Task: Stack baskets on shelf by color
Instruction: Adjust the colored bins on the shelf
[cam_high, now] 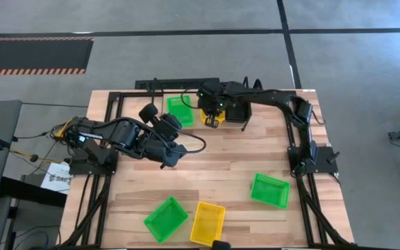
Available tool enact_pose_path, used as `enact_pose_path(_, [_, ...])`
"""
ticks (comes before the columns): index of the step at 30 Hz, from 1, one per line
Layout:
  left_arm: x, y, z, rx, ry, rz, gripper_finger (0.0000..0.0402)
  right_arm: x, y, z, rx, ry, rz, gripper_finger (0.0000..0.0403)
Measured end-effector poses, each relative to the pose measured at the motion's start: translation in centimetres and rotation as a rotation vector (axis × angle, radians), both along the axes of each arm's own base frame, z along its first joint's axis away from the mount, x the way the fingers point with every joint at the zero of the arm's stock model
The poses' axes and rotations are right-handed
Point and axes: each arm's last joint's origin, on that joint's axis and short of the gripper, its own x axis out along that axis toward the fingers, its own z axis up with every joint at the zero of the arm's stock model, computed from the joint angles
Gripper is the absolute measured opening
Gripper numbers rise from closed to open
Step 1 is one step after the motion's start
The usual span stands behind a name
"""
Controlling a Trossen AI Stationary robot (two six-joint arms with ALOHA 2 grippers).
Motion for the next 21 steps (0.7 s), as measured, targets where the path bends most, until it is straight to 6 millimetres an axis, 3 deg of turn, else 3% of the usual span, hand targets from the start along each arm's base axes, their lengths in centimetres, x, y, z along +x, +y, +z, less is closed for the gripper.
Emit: enact_pose_path(21, [0.0,0.0,0.0,0.007,0.006,-0.004,0.0,2.6,3.2,0.0,0.031,-0.136,0.07,0.0])
